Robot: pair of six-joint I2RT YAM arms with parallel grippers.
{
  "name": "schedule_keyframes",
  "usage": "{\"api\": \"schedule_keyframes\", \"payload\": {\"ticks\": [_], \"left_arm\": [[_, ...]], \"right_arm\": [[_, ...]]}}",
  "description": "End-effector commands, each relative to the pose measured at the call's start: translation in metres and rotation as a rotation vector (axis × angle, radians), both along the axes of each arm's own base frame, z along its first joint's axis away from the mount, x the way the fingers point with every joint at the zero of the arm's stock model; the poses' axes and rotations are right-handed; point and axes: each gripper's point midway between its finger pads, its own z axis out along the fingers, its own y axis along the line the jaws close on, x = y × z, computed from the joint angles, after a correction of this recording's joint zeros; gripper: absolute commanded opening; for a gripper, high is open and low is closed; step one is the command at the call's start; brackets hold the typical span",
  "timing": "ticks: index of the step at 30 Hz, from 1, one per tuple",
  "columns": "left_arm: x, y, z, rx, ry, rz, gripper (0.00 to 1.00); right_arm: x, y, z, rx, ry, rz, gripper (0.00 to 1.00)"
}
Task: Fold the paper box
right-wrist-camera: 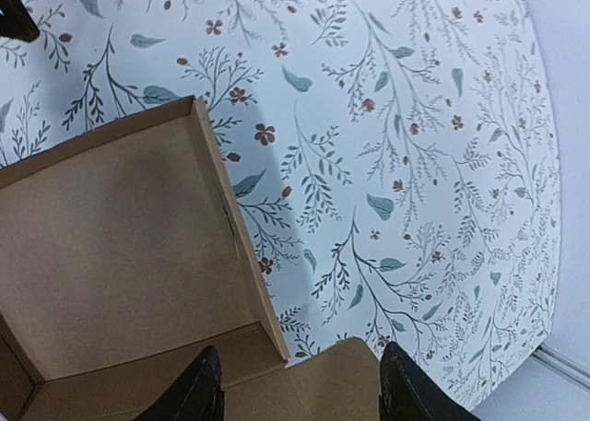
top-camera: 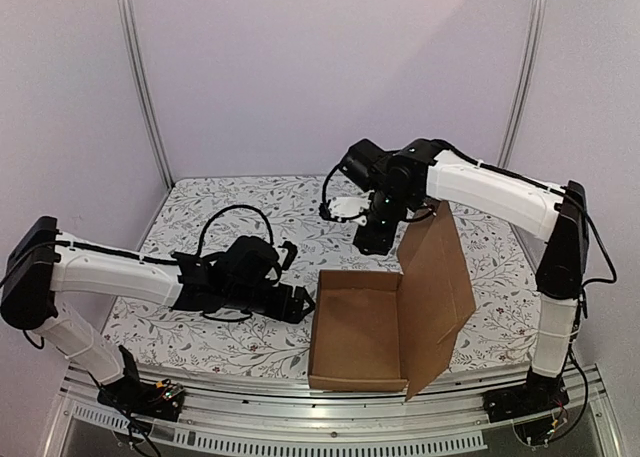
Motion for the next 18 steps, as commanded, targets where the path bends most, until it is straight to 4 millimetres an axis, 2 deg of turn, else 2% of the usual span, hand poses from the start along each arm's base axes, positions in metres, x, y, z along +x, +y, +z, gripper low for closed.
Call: {"api": "schedule_keyframes", "payload": {"ticks": [1, 4, 6, 7, 11, 15, 18], "left_arm": [[0.012, -0.017, 0.0, -0.025, -0.002, -0.013, 0.81], [0.014, -0.023, -0.006, -0.021, 0.007, -0.026, 0.81], [0.014, -0.026, -0.008, -0.019, 0.007, -0.033, 0.81], [0.015, -0.027, -0.009, -0.02, 0.007, -0.034, 0.81], [0.016, -0.03, -0.013, -0.012, 0.01, -0.039, 0.81], [0.018, -0.029, -0.017, 0.003, 0.015, -0.032, 0.79], [0.019, -0.029, -0.021, 0.011, 0.02, -0.022, 0.78]], "right_arm": [[0.001, -0.013, 0.079, 0.168, -0.17, -0.112, 0.57], [-0.002, -0.033, 0.107, 0.212, -0.24, -0.194, 0.57], [-0.003, -0.048, 0.119, 0.231, -0.285, -0.255, 0.58], [-0.004, -0.055, 0.12, 0.237, -0.301, -0.287, 0.59], [-0.017, -0.09, 0.156, 0.337, -0.386, -0.406, 0.65], [-0.035, -0.122, 0.174, 0.417, -0.4, -0.521, 0.7], [-0.052, -0.14, 0.176, 0.476, -0.36, -0.61, 0.71]]}}
